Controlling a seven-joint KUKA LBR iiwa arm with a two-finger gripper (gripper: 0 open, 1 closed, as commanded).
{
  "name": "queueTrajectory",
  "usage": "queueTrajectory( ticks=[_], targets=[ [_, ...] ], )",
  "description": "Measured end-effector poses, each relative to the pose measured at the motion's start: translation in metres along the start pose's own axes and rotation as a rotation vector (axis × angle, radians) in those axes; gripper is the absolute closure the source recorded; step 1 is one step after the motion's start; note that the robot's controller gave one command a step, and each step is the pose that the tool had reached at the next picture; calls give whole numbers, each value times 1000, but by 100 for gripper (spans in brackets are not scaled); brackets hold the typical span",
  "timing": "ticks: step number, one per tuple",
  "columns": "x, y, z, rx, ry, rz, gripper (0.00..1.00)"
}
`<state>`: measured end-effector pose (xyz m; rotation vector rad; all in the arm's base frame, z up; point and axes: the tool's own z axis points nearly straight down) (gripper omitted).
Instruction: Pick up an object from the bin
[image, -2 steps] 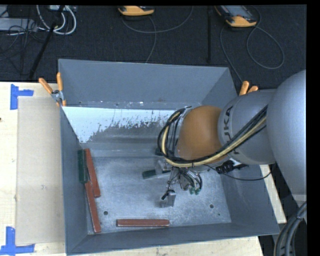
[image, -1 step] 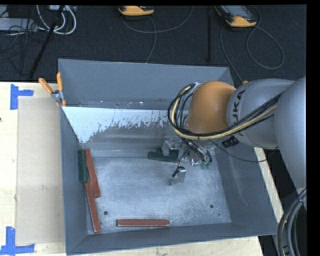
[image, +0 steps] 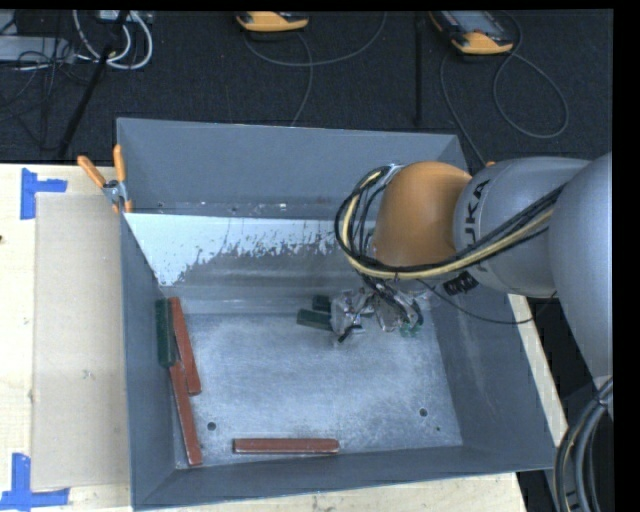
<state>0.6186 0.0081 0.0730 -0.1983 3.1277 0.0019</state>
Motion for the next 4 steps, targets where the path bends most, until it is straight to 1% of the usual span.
queueTrajectory(
  ticks=[1, 2, 3, 4],
  targets=[
    [2, -1, 2, 1, 6, 1, 0],
    [-3, 2, 3, 1, 10, -59, 0],
    [-7, 2, 0, 0, 0, -56, 100],
    [53, -10, 0, 0, 0, -67, 100]
  ],
)
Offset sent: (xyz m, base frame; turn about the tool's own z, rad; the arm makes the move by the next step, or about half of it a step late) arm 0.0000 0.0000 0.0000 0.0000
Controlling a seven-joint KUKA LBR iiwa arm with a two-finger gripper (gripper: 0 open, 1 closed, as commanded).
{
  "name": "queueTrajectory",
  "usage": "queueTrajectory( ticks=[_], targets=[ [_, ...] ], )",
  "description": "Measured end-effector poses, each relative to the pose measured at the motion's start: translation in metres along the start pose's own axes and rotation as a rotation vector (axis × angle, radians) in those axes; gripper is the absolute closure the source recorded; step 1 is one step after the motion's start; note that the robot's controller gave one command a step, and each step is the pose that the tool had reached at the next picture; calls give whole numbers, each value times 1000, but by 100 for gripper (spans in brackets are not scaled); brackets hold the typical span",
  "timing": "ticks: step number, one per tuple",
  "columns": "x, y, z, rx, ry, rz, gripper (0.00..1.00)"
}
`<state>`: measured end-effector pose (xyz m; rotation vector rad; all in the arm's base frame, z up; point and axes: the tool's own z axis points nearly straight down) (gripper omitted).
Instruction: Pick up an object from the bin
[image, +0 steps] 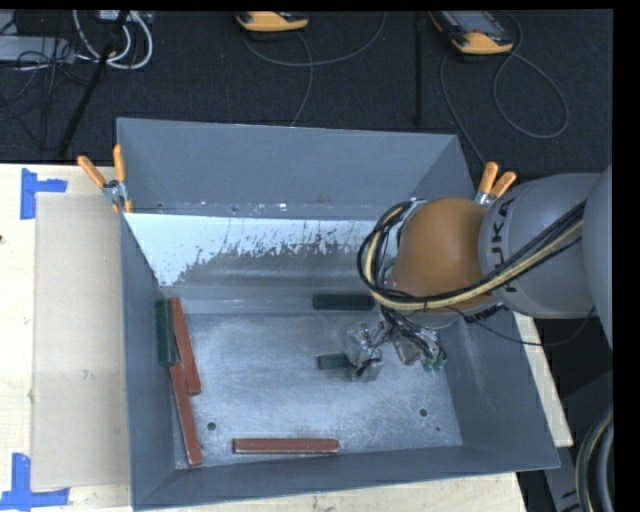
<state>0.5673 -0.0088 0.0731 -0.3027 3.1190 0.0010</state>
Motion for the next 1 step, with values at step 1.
queueTrajectory(
  ticks=[1],
  targets=[
    [1, 0, 3, -1, 7, 0, 0]
  ],
)
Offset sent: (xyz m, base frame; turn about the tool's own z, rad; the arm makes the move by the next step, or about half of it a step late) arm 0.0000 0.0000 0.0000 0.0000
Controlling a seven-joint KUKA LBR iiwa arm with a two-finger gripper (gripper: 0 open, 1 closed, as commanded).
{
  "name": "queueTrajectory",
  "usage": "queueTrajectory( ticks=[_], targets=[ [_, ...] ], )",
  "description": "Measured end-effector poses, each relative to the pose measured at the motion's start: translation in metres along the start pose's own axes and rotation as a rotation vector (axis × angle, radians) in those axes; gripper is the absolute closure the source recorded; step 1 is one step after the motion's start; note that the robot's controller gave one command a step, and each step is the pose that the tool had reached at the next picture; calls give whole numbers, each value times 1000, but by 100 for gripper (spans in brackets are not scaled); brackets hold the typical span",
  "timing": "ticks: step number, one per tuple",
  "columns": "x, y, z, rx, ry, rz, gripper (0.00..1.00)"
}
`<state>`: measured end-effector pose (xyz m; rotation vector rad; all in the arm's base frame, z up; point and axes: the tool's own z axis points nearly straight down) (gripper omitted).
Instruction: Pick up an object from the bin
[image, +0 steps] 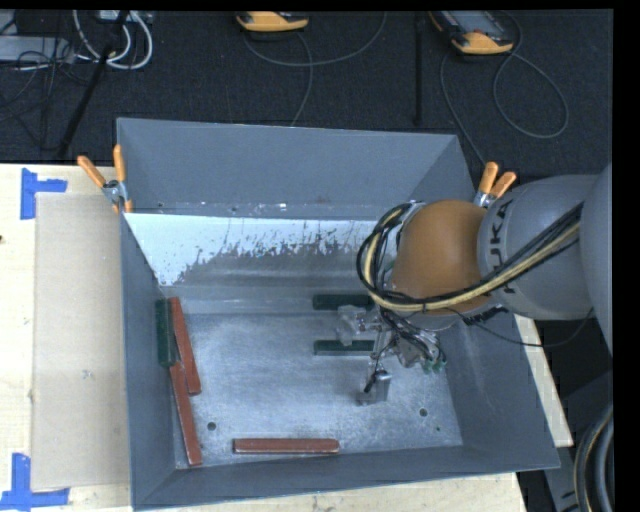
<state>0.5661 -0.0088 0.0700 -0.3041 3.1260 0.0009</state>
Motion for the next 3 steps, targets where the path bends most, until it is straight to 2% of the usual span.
queueTrajectory(
  ticks=[1, 2, 3],
  targets=[
    [-1, 0, -2, 0, -3, 1, 100],
    [-47, -33, -123, 2, -5, 28, 100],
    [-31, -21, -167, 1, -5, 29, 100]
  ],
)
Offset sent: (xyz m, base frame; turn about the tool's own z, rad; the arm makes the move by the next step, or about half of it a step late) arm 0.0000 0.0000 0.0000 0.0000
